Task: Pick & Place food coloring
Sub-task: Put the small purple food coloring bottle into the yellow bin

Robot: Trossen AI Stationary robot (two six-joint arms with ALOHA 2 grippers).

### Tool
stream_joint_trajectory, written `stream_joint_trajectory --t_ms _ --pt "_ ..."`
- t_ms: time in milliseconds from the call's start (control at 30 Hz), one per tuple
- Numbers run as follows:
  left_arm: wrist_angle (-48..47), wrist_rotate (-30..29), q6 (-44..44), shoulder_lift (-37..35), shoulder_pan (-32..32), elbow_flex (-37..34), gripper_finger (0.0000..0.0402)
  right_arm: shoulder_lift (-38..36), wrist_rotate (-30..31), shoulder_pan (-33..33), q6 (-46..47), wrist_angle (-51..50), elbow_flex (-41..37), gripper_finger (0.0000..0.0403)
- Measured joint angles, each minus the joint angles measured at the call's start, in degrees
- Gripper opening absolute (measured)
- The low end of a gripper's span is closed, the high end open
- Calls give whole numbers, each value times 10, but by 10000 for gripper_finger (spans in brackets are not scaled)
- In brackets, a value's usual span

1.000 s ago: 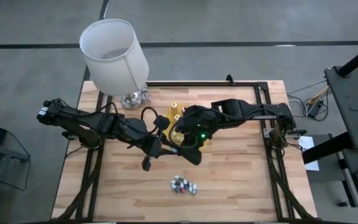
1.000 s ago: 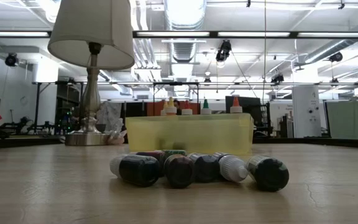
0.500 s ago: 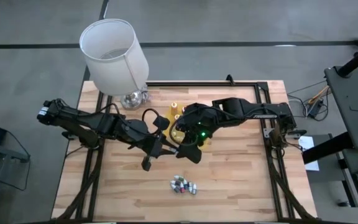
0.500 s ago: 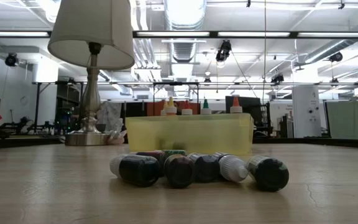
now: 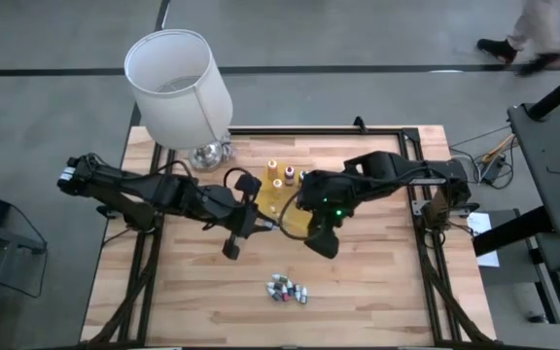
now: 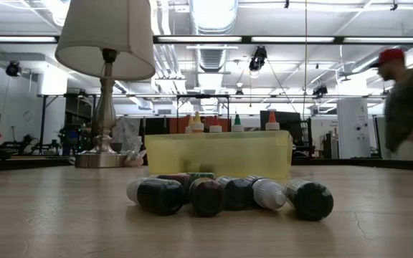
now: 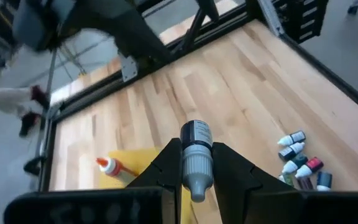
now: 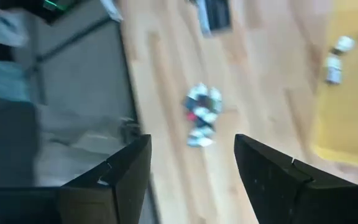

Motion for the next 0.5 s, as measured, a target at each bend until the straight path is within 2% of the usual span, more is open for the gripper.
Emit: stream_joint_trajectory --t_ms 300,500 --pt "-61 5 -89 2 77 0 40 -12 53 19 -8 -76 0 221" --pt "-119 7 -134 13 127 0 40 -39 142 38 -8 -78 0 221"
